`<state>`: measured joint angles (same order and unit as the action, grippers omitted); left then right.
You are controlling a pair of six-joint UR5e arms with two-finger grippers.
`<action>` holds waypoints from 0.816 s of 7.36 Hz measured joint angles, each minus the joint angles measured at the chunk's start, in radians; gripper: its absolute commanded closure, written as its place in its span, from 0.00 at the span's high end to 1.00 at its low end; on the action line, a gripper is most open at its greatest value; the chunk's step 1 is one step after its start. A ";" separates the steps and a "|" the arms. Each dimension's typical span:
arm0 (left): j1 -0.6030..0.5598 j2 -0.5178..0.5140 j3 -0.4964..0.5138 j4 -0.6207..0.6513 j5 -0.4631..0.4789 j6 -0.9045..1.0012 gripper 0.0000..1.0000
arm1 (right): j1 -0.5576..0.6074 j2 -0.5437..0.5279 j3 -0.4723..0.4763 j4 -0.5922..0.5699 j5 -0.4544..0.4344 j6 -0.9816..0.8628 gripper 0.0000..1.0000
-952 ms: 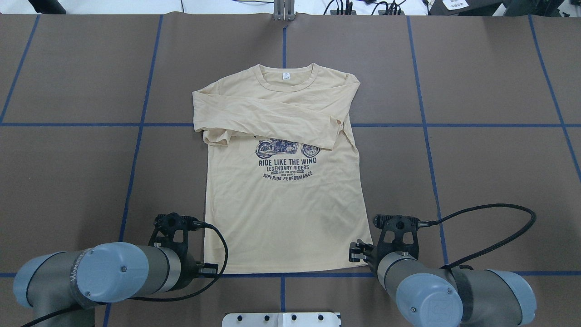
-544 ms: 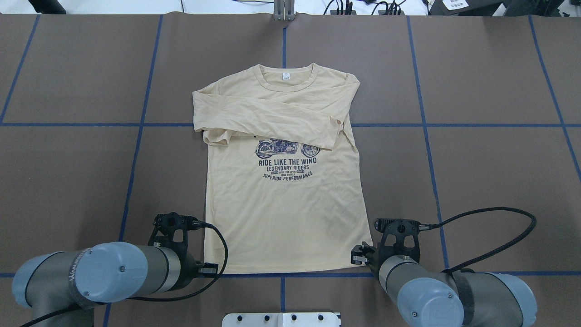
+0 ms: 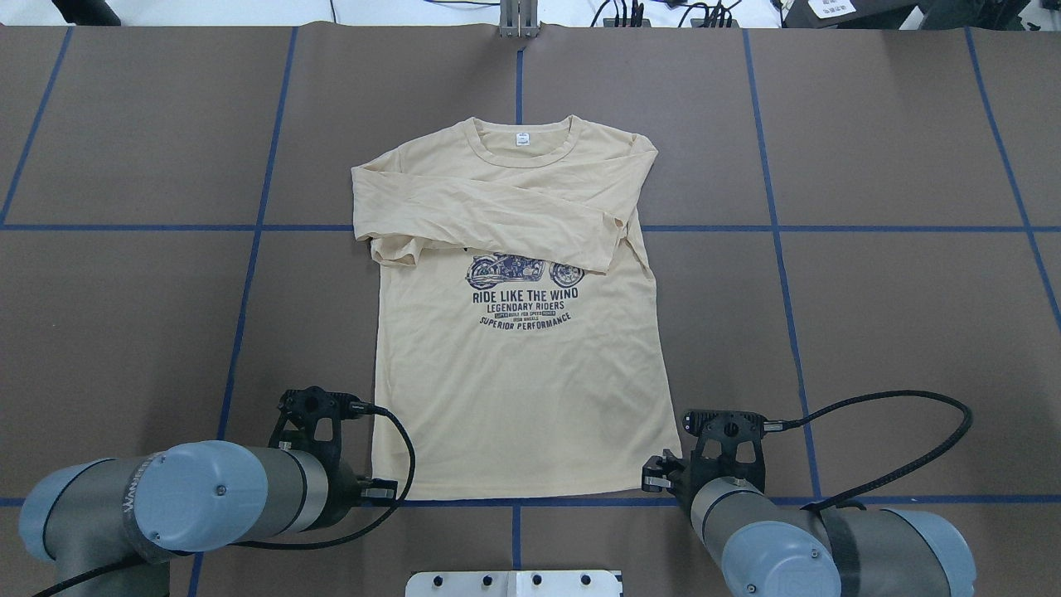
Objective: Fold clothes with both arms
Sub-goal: 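Move both grippers to the hem corners nearest the robot and grasp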
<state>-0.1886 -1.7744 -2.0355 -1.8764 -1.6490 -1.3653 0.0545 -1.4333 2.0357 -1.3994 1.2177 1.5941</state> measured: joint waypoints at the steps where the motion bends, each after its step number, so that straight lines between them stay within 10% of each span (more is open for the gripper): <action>1: 0.000 0.000 0.000 0.000 0.000 0.000 0.00 | -0.005 0.000 0.000 -0.002 -0.006 0.005 0.40; 4: 0.000 0.000 -0.001 0.000 0.000 -0.003 0.00 | -0.016 0.000 0.002 -0.015 -0.012 0.009 0.40; 6: 0.000 0.001 0.000 0.000 0.000 -0.003 0.00 | -0.018 0.000 0.005 -0.025 -0.012 0.009 0.14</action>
<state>-0.1887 -1.7734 -2.0357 -1.8763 -1.6490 -1.3683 0.0361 -1.4328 2.0411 -1.4246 1.2058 1.6030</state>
